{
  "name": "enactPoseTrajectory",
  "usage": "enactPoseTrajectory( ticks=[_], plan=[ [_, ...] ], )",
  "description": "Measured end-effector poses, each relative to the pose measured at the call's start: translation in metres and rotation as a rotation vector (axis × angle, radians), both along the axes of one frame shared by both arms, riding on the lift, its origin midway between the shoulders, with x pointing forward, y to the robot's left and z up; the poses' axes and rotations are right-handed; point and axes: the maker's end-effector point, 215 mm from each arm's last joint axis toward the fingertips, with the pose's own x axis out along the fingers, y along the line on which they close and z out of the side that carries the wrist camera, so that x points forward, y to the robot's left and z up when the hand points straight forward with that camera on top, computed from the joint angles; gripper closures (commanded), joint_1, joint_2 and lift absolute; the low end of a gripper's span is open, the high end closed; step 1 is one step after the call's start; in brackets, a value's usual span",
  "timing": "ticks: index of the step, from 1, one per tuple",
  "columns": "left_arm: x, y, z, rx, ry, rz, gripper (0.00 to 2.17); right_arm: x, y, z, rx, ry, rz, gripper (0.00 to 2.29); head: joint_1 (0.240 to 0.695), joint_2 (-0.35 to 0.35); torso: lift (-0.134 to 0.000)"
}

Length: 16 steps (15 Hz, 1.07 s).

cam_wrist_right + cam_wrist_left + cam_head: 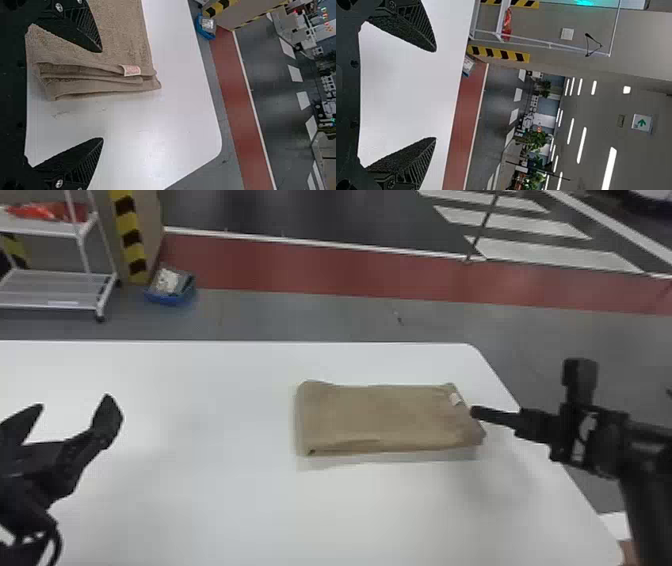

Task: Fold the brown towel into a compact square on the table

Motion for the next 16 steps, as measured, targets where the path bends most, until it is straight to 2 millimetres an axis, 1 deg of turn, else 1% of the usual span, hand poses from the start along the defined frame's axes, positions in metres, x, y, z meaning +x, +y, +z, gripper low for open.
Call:
enactPoseTrajectory(
  ticks=[2, 3, 4, 5, 6, 8, 9, 13, 15, 16],
  plan=[
    [-0.001, 0.0, -0.001, 0.001, 0.001, 0.0, 0.09, 0.003, 0.009, -0.017, -0.015, 0.037, 0.018, 0.15, 0.695, -0.216, -0.125],
    [-0.001, 0.001, 0.0, 0.002, 0.001, 0.0, 0.09, 0.005, 0.013, -0.022, -0.016, 0.046, 0.024, 0.2, 0.695, -0.212, -0.125],
    [-0.001, 0.002, 0.0, 0.003, 0.001, 0.001, 0.09, 0.007, 0.017, -0.025, -0.014, 0.047, 0.029, 0.3, 0.695, -0.204, -0.125],
    [-0.001, 0.002, 0.0, 0.004, 0.001, 0.001, 0.09, 0.008, 0.021, -0.026, -0.011, 0.045, 0.033, 0.46, 0.695, -0.2, -0.125],
    [-0.001, 0.002, 0.0, 0.004, 0.001, 0.001, 0.09, 0.009, 0.024, -0.026, -0.006, 0.042, 0.039, 0.69, 0.695, -0.197, -0.125],
    [-0.001, 0.003, 0.0, 0.004, 0.001, 0.002, 0.09, 0.01, 0.028, -0.025, 0.008, 0.036, 0.054, 1.31, 0.695, -0.191, -0.125],
    [-0.001, 0.004, 0.0, 0.004, 0.001, 0.004, 0.09, 0.01, 0.029, -0.023, 0.015, 0.033, 0.056, 1.52, 0.695, -0.189, -0.125],
    [-0.001, 0.005, -0.001, 0.004, 0.002, 0.006, 0.09, 0.006, 0.034, -0.018, 0.106, 0.01, 0.052, 1.54, 0.695, -0.183, -0.125],
    [-0.001, 0.005, -0.001, 0.004, 0.003, 0.006, 0.09, 0.003, 0.036, -0.008, 0.165, -0.03, 0.042, 1.54, 0.695, -0.181, -0.125],
    [-0.001, 0.005, -0.001, 0.004, 0.003, 0.006, 0.09, 0.003, 0.038, 0.001, 0.182, -0.056, 0.043, 1.54, 0.695, -0.18, -0.125]
  ],
)
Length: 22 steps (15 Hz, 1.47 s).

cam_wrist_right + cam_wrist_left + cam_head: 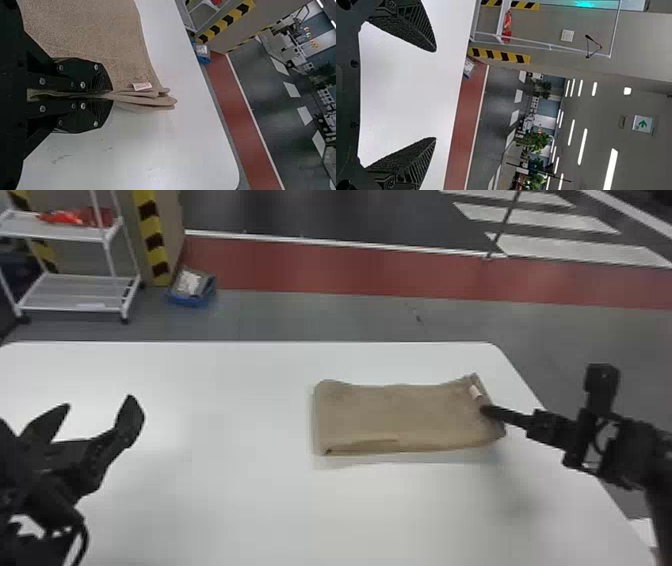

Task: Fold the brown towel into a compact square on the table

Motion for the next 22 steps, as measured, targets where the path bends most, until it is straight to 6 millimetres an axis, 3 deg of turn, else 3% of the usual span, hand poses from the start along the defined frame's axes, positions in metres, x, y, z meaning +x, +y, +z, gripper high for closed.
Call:
enactPoseTrajectory(
  ticks=[6, 9, 14, 16, 22],
  plan=[
    [-0.002, 0.003, -0.002, -0.001, 0.005, 0.005, 0.09, 0.008, 0.024, 0.089, 0.1, -0.22, 0.012, 1.54, 0.695, -0.15, -0.125],
    [-0.002, 0.002, -0.002, -0.007, 0.004, 0.001, 0.09, 0.011, 0.069, 0.118, 0.115, -0.285, 0.086, 1.54, 0.695, -0.115, -0.125],
    [-0.003, 0.005, -0.002, -0.004, 0.005, 0.005, 0.09, 0.007, 0.187, 0.118, 0.147, -0.267, 0.269, 1.54, 0.695, 0.001, -0.125],
    [-0.003, 0.006, -0.002, -0.003, 0.004, 0.005, 0.09, 0.0, 0.219, 0.104, 0.138, -0.225, 0.321, 1.54, 0.695, 0.049, -0.125],
    [-0.003, 0.006, -0.002, -0.003, 0.005, 0.003, 0.09, -0.009, 0.268, 0.074, 0.072, -0.14, 0.389, 1.54, 0.695, 0.101, -0.125]
  ],
)
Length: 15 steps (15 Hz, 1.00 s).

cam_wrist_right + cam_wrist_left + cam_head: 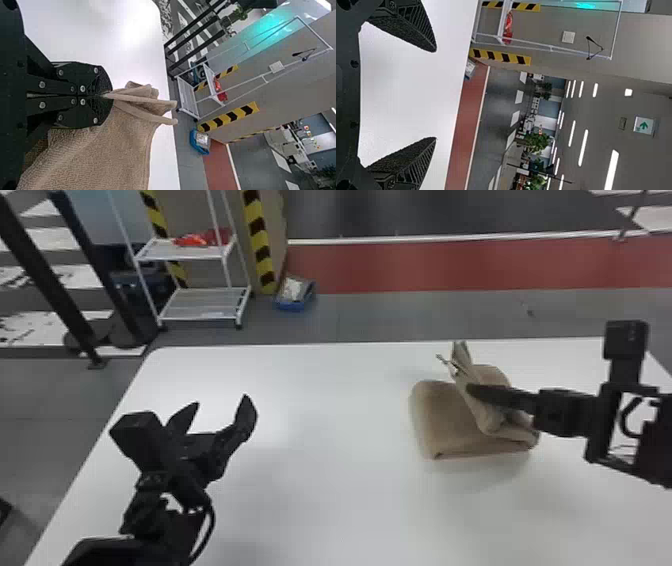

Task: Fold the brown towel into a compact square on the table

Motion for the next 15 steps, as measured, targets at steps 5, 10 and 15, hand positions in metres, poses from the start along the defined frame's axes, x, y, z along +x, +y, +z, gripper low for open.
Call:
enactPoseTrajectory(
  ticks=[5, 10, 15],
  plan=[
    [-0.001, 0.0, -0.001, 0.001, 0.003, -0.001, 0.09, -0.001, 0.036, -0.019, -0.026, 0.013, 0.054, 0.2, 0.695, 0.138, -0.125],
    [-0.002, 0.0, -0.002, 0.0, 0.004, 0.0, 0.09, -0.019, 0.056, -0.03, 0.02, 0.049, 0.117, 0.06, 0.695, 0.167, -0.125],
    [-0.004, 0.001, -0.006, 0.0, 0.011, 0.0, 0.09, 0.023, 0.012, 0.009, 0.031, -0.119, -0.041, 1.95, 0.695, 0.119, -0.125]
  ],
)
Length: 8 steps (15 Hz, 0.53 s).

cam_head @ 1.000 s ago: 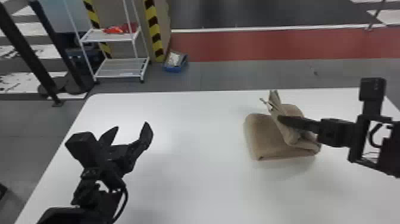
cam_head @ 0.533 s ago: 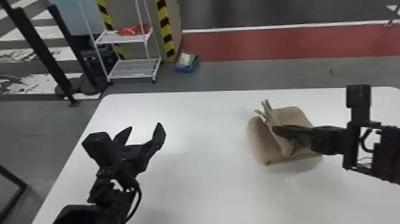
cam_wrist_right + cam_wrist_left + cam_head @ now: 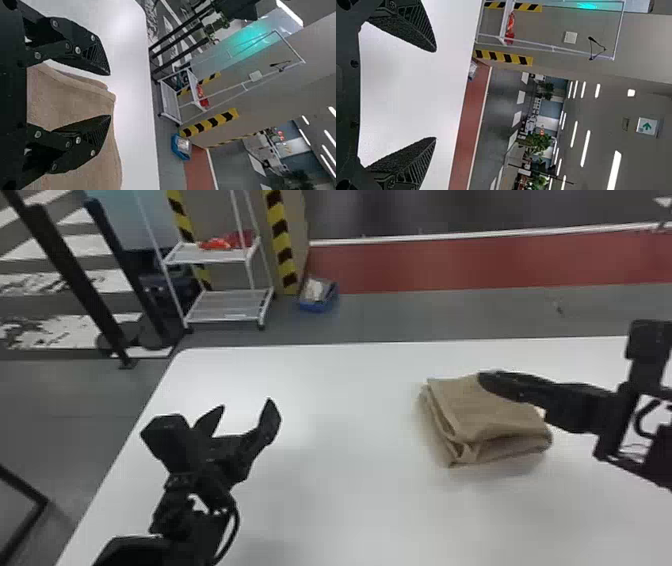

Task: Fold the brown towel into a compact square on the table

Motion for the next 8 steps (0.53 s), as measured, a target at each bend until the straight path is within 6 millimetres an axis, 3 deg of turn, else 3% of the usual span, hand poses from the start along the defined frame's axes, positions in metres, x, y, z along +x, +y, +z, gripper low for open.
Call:
enactPoseTrajectory(
  ticks=[1, 3, 8],
  plan=[
    [0.0, 0.0, 0.0, 0.0, 0.0, -0.001, 0.09, 0.008, -0.006, -0.001, -0.02, -0.009, -0.021, 2.08, 0.695, 0.113, -0.125],
    [0.0, -0.001, 0.0, -0.001, 0.0, -0.004, 0.09, 0.016, -0.007, -0.016, -0.09, 0.007, -0.026, 2.08, 0.695, 0.106, -0.125],
    [-0.002, 0.002, 0.001, 0.001, -0.004, -0.001, 0.09, 0.015, 0.029, -0.066, -0.217, 0.098, 0.059, 2.08, 0.695, 0.138, -0.125]
  ],
)
